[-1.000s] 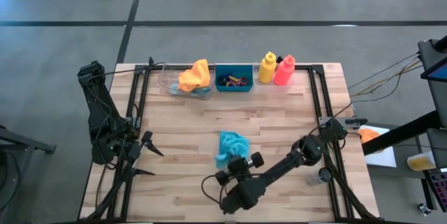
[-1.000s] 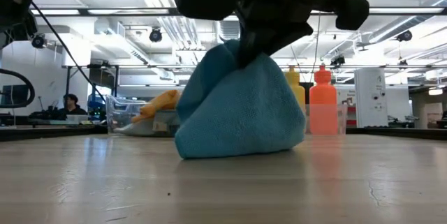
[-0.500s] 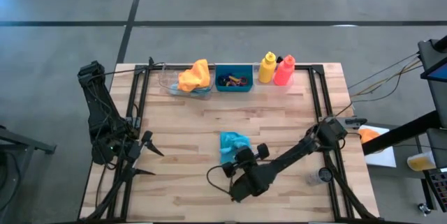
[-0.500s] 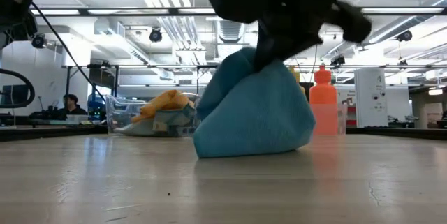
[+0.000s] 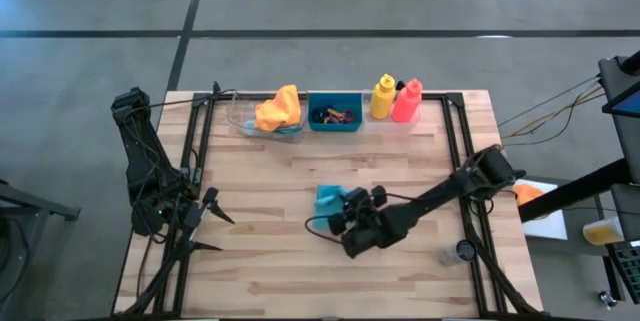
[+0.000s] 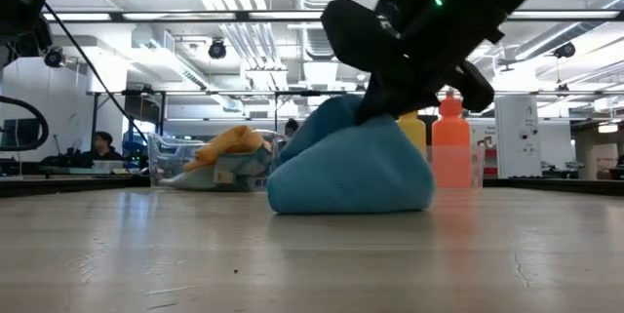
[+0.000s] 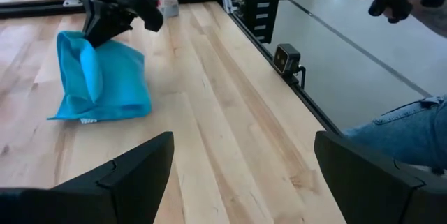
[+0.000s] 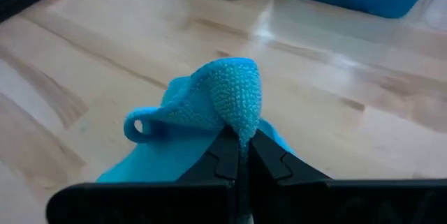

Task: Pick & Place Sports Items
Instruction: Fold the blue towel

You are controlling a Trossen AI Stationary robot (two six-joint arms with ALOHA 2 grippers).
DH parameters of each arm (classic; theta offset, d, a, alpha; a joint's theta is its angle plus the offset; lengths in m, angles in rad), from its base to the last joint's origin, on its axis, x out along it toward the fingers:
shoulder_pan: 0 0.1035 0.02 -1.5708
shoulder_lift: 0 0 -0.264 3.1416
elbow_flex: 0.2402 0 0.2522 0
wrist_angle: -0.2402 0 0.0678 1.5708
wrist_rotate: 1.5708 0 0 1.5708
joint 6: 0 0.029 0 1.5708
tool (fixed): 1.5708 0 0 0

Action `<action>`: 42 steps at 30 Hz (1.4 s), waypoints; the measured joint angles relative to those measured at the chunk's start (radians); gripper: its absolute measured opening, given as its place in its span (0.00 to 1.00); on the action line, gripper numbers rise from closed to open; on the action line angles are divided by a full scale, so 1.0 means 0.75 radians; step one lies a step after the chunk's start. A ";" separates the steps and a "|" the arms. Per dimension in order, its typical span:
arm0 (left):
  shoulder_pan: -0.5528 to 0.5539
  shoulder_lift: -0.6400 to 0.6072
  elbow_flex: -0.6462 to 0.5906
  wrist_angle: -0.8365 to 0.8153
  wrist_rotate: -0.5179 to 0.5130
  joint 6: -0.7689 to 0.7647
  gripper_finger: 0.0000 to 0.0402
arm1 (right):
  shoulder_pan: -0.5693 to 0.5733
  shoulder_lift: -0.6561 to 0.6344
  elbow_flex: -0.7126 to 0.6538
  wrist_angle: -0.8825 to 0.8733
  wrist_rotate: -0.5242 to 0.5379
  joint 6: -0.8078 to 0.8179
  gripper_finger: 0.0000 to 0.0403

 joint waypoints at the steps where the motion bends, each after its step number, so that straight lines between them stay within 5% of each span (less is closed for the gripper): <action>1: 0.000 0.000 0.000 0.000 0.000 0.013 0.88 | 0.000 -0.004 -0.015 0.017 0.000 -0.001 0.02; 25: 0.000 0.000 0.000 0.001 0.000 0.047 0.88 | -0.115 0.064 -0.059 0.098 -0.253 -0.075 0.03; 36: 0.000 0.000 0.000 0.001 0.000 0.020 0.88 | -0.116 0.030 0.020 -0.005 -0.297 -0.110 0.41; 42: 0.000 0.000 0.000 0.002 0.000 -0.012 0.88 | -0.115 0.008 0.138 -0.407 -0.331 -0.011 0.53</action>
